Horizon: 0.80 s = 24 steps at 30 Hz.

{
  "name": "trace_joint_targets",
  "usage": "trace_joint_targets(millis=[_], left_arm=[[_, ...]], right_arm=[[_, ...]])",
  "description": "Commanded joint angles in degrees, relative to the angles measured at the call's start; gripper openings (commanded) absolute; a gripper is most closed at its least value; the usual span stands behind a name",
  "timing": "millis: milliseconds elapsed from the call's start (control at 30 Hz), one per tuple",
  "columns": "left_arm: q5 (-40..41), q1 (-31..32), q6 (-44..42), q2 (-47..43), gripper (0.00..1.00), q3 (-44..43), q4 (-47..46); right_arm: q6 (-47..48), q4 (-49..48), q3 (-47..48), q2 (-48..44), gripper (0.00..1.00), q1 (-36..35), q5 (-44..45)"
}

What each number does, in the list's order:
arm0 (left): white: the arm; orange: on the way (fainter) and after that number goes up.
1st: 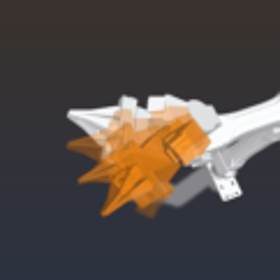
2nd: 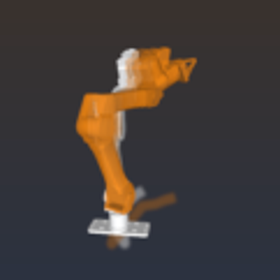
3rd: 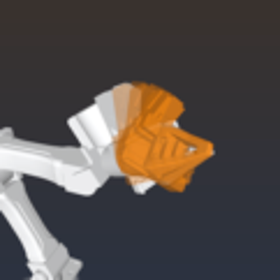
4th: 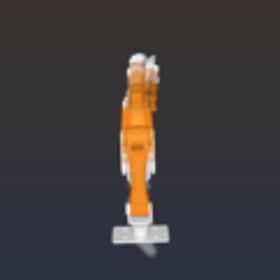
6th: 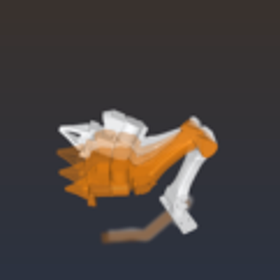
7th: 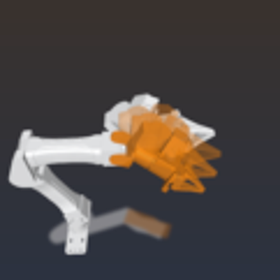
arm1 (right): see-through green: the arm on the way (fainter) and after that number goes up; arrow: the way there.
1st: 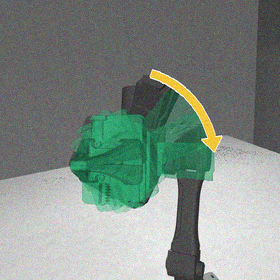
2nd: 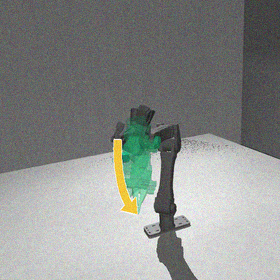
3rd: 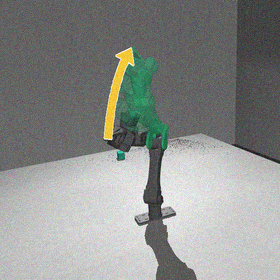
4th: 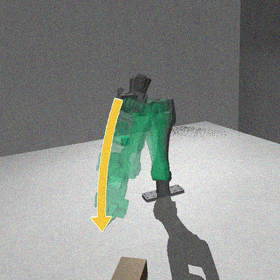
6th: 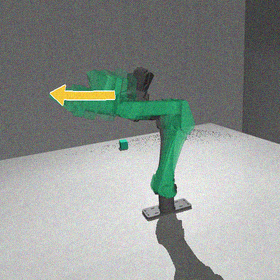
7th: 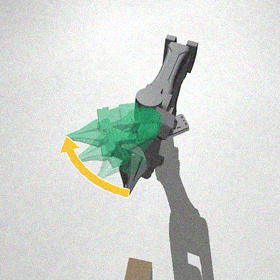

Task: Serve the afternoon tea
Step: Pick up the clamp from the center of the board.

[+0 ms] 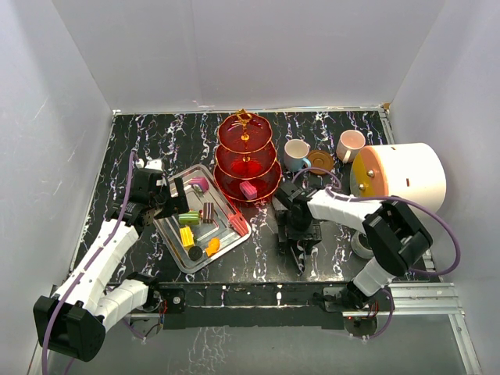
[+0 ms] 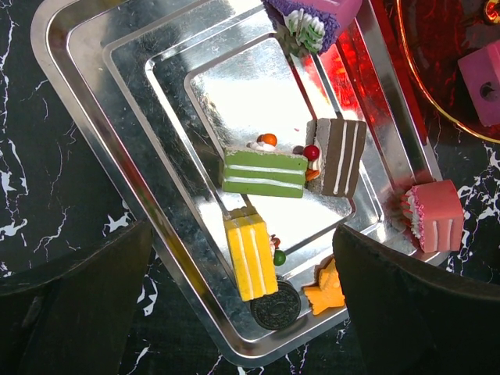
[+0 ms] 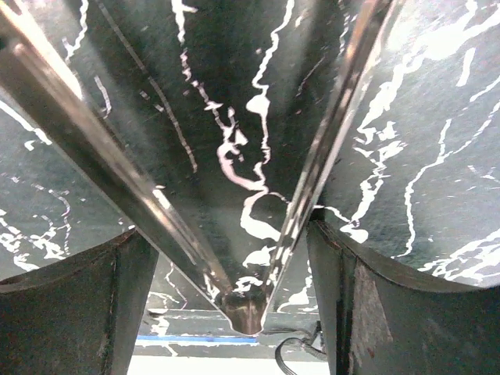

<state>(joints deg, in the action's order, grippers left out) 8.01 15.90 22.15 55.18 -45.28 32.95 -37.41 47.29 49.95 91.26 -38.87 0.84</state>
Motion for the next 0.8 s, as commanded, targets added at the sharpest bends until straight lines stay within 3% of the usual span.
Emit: trace_joint_targets(millis=[0, 67, 200, 267, 400, 633, 767], left_arm=[[0.56, 0.18, 0.17, -1.29, 0.99, -0.92, 0.79], [0.6, 0.19, 0.15, -1.39, 0.99, -0.88, 0.78], [0.94, 0.19, 0.3, -1.39, 0.99, -0.89, 0.86], [0.98, 0.27, 0.35, -1.38, 0.99, -0.94, 0.84], [0.85, 0.27, 0.36, -1.37, 0.99, -0.89, 0.84], [0.84, 0.36, 0.24, -1.37, 0.99, -1.0, 0.81], [1.09, 0.27, 0.34, -1.83, 0.99, -0.88, 0.89]], right_arm=[[3.24, -9.95, -3.05, 8.07, 0.75, 1.69, 7.29], [4.09, -11.3, -2.26, 10.97, 0.74, 1.97, 7.4], [4.92, -12.58, -1.54, 12.92, 0.6, 2.39, 7.47], [5.0, -13.18, -2.13, 12.35, 0.49, 2.61, 6.93], [3.44, -11.73, -2.78, 6.38, 0.38, 2.6, 7.39], [-1.72, 1.58, -0.77, -15.35, 0.38, 2.62, 4.92], [-3.31, 10.13, 1.55, -23.29, 0.39, 2.57, 1.11]])
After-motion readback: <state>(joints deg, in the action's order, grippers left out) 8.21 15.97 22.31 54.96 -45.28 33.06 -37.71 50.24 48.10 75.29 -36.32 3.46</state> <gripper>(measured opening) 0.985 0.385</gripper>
